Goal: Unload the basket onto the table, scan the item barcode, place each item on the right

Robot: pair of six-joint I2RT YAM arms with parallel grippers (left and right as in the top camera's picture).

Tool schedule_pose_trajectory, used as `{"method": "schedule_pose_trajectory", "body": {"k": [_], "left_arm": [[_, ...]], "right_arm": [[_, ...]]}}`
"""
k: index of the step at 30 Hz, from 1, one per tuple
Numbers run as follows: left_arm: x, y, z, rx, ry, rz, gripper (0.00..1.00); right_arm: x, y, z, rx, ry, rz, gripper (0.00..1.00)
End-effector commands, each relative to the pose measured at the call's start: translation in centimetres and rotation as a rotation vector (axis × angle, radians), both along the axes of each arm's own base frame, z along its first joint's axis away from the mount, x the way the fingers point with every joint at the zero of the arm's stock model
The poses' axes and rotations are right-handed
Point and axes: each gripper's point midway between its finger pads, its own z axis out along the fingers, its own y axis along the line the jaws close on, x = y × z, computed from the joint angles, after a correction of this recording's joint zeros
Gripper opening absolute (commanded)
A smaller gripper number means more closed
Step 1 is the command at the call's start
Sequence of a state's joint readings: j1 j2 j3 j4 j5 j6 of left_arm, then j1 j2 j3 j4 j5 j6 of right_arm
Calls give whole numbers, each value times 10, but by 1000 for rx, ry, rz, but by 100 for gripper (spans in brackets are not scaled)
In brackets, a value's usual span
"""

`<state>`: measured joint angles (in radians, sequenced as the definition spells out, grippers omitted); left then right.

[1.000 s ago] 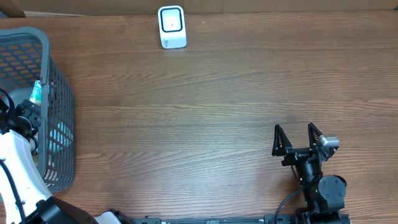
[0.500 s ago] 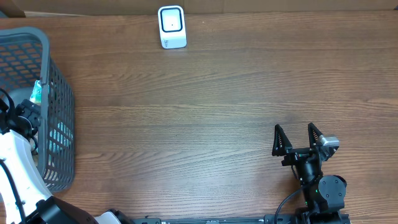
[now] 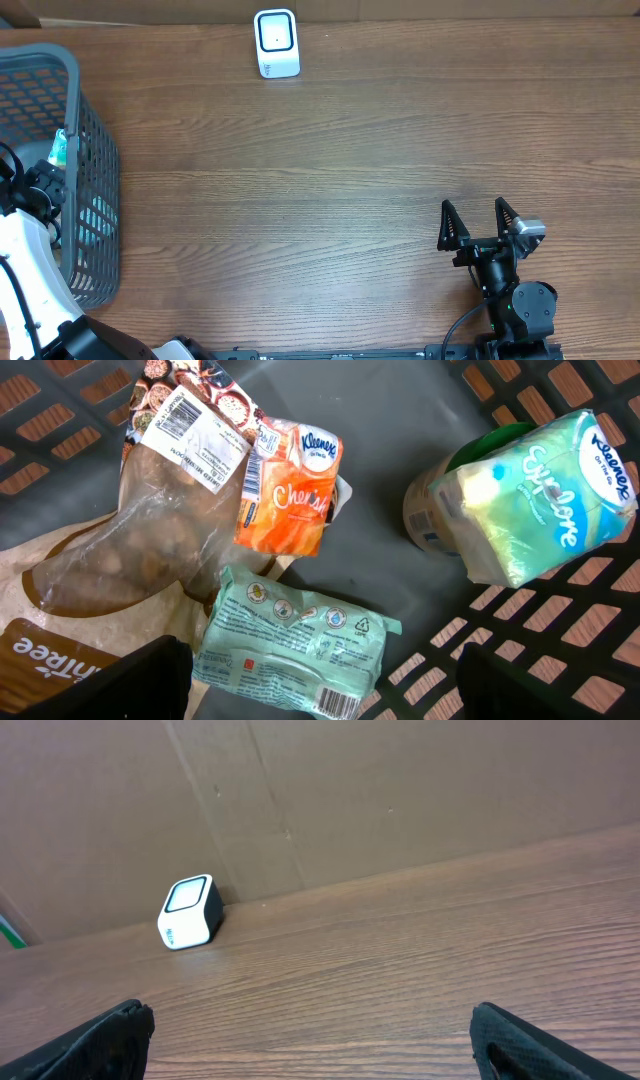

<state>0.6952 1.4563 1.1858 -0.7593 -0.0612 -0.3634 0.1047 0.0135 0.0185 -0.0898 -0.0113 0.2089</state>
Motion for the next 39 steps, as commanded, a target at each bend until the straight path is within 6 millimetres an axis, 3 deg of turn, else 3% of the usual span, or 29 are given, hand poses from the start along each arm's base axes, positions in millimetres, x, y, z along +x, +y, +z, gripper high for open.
{"method": "schedule_pose_trajectory", "body": {"k": [1, 11, 39], "left_arm": [[1, -3, -1, 5, 8, -16, 89], [-1, 1, -19, -14, 63, -5, 89], [-2, 3, -20, -8, 68, -1, 89]], "right_arm": [[0, -1, -1, 0, -6, -6, 100], [0, -1, -1, 0, -6, -6, 100], [0, -1, -1, 0, -6, -6, 100]]}}
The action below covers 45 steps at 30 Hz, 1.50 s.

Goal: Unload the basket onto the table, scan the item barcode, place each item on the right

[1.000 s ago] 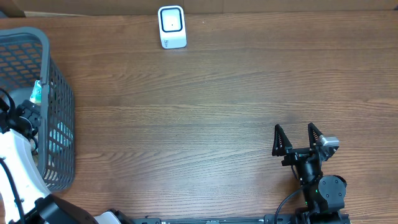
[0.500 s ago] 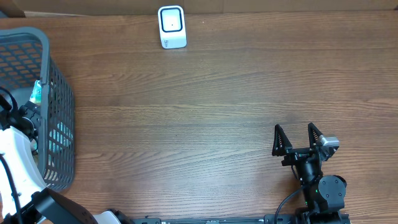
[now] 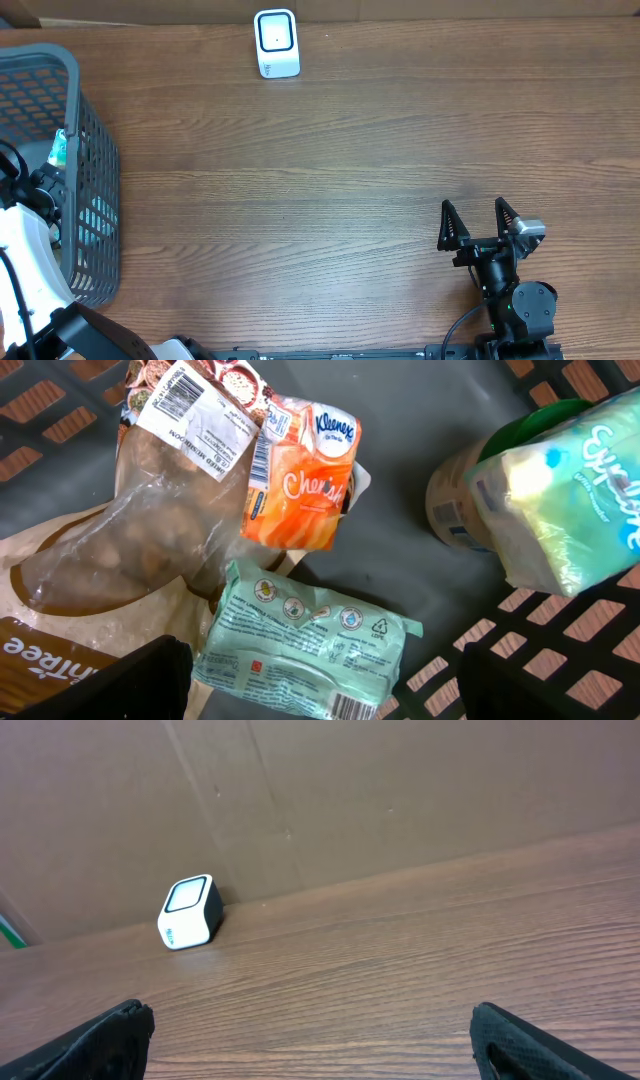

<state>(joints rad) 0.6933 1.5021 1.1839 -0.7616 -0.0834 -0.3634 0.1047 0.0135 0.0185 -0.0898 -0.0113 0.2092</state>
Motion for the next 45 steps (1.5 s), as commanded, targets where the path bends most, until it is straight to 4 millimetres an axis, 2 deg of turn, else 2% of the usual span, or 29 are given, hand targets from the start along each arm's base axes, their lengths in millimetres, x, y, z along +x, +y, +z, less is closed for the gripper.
{"method": "schedule_pose_trajectory", "body": {"k": [1, 45], "left_arm": [[0, 0, -3, 9, 17, -10, 89], [-1, 3, -3, 27, 31, -15, 90]], "right_arm": [[0, -1, -1, -1, -6, -6, 100], [0, -1, -1, -1, -6, -6, 100]]}}
